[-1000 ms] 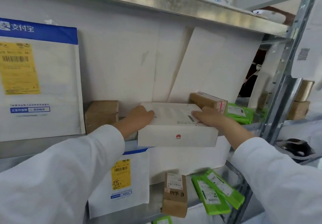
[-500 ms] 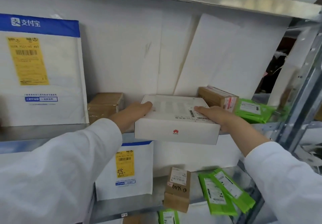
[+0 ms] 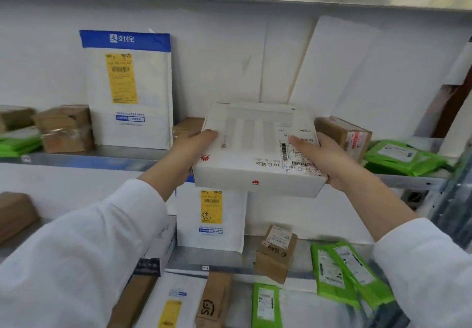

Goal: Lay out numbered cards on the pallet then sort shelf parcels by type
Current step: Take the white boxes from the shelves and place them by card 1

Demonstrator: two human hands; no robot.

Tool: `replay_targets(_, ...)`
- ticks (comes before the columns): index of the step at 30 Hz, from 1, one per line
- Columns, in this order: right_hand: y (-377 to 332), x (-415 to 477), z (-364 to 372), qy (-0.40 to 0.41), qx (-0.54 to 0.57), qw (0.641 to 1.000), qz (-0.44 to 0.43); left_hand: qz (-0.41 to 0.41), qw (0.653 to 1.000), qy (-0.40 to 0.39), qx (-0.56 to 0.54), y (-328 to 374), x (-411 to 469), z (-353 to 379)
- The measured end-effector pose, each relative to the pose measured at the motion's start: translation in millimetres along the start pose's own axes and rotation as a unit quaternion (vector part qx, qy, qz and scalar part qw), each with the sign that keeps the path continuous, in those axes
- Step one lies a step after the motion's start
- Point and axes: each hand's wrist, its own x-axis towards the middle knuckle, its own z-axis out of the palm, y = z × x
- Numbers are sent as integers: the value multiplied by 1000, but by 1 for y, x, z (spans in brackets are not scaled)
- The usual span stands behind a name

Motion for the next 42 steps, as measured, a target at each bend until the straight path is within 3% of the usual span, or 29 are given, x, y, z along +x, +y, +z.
replay_targets(3, -3, -14, 22, -25, 25, 998, -48, 42, 998, 36, -43, -5, -26, -26)
replay_targets(8, 5, -32, 72, -75, 57, 994, -57, 55, 994, 79, -45, -23, -69, -78)
replay_targets(21, 11, -120, 269, -224, 45, 971, -74, 14, 966, 256, -35, -113, -204, -247)
replay_targets(29, 5, -225, 438, -373, 30, 925, -61, -32, 914, 403, -44, -160, -342, -386)
replay_targets(42, -21, -404, 636, -573, 47, 815, -74, -66, 805, 589, -33, -200, -546, -520)
